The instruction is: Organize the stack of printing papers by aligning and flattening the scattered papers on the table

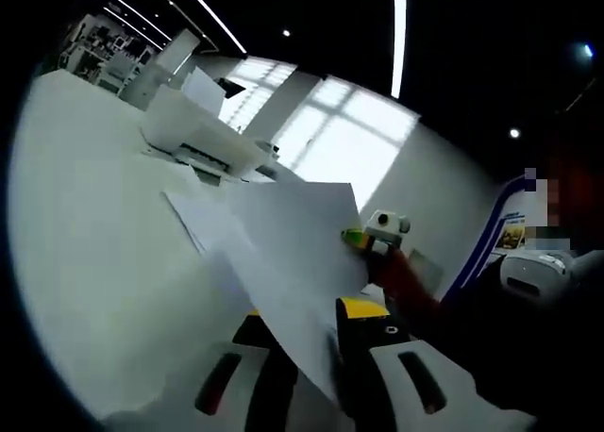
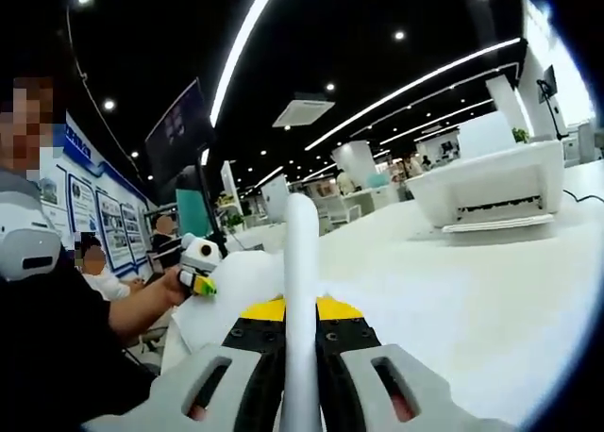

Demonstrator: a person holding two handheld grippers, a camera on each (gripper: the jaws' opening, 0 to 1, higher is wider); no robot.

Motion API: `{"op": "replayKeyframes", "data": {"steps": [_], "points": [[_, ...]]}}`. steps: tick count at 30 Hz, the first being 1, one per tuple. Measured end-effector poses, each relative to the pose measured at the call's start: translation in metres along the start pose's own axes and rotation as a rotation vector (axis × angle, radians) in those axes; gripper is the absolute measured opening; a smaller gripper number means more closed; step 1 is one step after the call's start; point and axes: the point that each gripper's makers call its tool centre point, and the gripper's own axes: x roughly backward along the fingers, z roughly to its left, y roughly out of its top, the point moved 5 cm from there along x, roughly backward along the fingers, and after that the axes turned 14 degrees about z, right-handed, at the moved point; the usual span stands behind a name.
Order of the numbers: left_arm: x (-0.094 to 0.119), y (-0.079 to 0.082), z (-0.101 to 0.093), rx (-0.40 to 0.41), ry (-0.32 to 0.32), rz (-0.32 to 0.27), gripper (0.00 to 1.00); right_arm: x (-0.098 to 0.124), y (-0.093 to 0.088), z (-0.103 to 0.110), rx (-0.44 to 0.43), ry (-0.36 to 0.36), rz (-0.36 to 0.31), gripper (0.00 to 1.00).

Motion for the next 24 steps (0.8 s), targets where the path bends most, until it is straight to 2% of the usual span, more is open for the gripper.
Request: {"op": "replayKeyframes", "data": {"steps": [24], "points": [[-0.005,0.001,0.002,0.002,0.000,0.006,0.22,-0.031,-0.006,0.018,-0.044,0.082,-0.015,0.04]]}}
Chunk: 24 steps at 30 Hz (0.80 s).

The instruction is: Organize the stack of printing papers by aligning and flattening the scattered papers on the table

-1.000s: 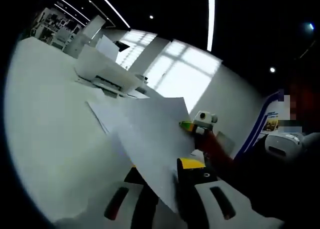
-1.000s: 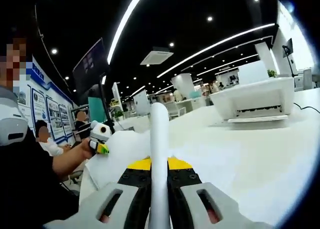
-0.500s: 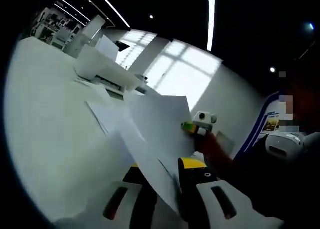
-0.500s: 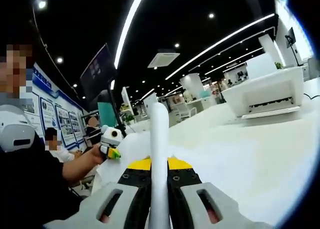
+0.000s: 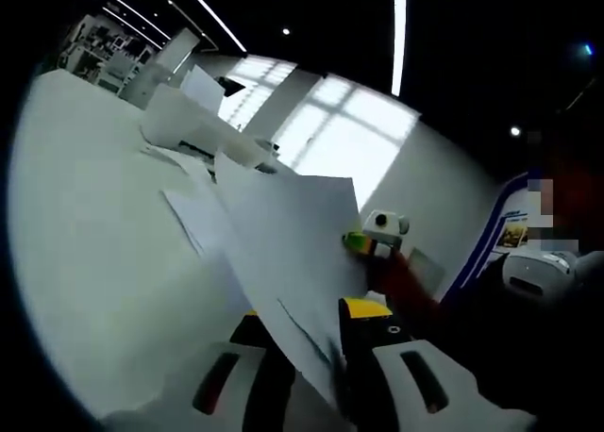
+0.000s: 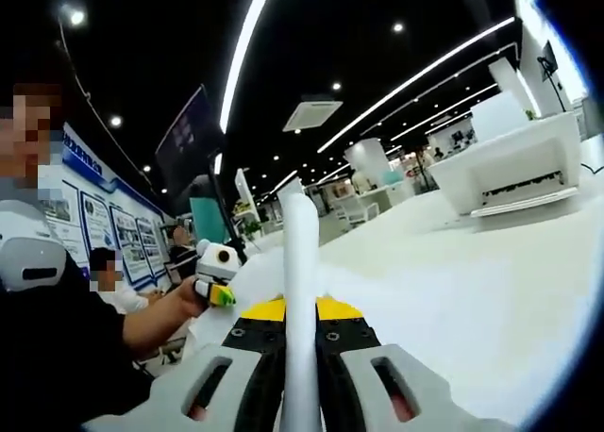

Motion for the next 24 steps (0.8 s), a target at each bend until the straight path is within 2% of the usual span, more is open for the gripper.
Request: {"op": "replayKeyframes", "data": {"steps": [18,24], "points": [[-0.002,0.000,0.000,-0.008,0.013,-0.008,0.23,-0.016,-0.004,0.008,-0.077,0.024,-0.039,0.04],[0.000,-0.001,0.003,-0.004,0.022,-0.013,0.15,-0.018,-0.006,0.008,-0.091,0.021,-0.039,0.04]]}}
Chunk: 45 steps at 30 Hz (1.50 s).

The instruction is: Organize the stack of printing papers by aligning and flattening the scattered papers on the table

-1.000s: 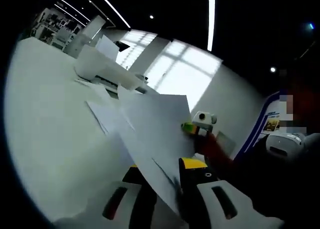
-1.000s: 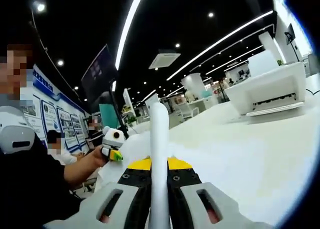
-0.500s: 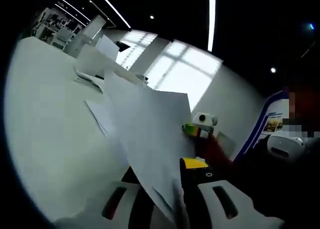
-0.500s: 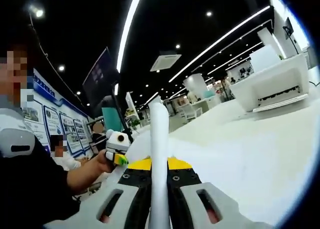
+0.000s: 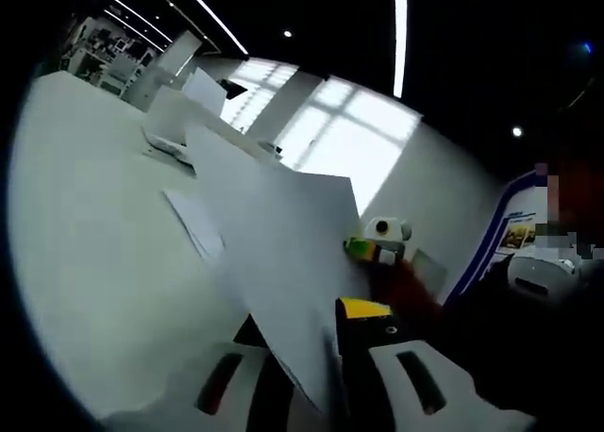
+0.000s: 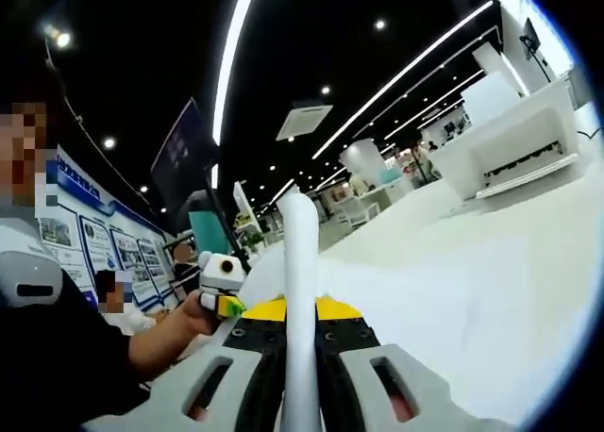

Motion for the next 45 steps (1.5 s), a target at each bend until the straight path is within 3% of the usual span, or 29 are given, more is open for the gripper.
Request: {"op": "replayKeyframes", "data": {"steps": [5,8,12,25,33,45], "points": [[0.001,0.000,0.003,-0.007,0.021,-0.001,0.07,-0.001,-0.001,0.001,0.001,0.000,0.000,0.05],[0.003,0.002,0.003,-0.050,0.042,-0.006,0.06,-0.001,-0.001,0.001,0.003,-0.002,0.000,0.07],[0.006,0.007,-0.001,-0.017,0.026,-0.024,0.06,0.001,-0.002,-0.002,0.005,-0.015,-0.005,0.13],[0.008,0.010,-0.003,-0.045,0.046,-0.020,0.06,0.016,0.002,-0.009,0.040,-0.079,-0.013,0.23],[0.009,0.007,0.000,-0.046,0.066,-0.005,0.06,0.035,0.013,-0.006,0.067,-0.102,-0.060,0.24],[0.014,0.003,0.003,-0.054,0.094,0.020,0.06,0.080,0.039,-0.021,0.103,-0.220,-0.159,0.22]]}}
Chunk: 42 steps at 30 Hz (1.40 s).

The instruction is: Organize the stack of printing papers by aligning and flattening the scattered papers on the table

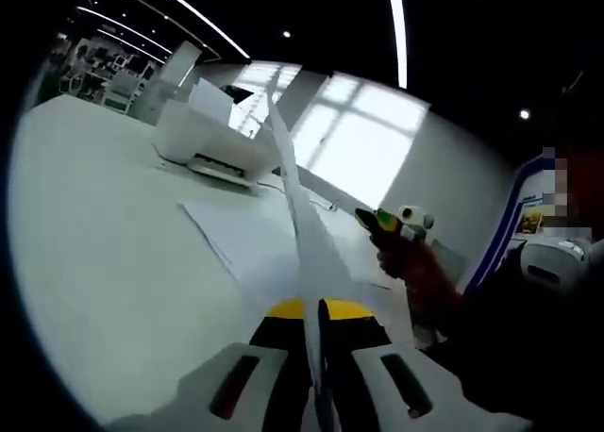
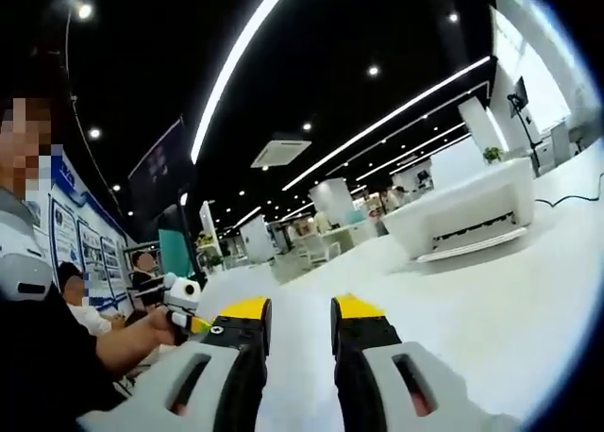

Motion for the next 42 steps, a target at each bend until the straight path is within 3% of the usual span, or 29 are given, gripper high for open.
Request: {"op": "replayKeyframes", "data": {"steps": [19,27,37,42], "points": [[0.010,0.002,0.000,-0.037,0.068,0.033,0.06,0.009,0.003,-0.006,0.042,-0.043,0.019,0.25],[0.011,-0.001,0.002,-0.026,0.076,0.042,0.06,0.029,0.016,-0.020,0.097,-0.111,0.033,0.29],[0.008,-0.004,0.002,-0.027,0.080,0.052,0.06,0.053,0.016,-0.038,0.102,-0.170,0.066,0.34],[0.007,-0.005,0.000,-0.027,0.081,0.049,0.07,0.060,0.017,-0.045,0.080,-0.172,0.056,0.41]]}}
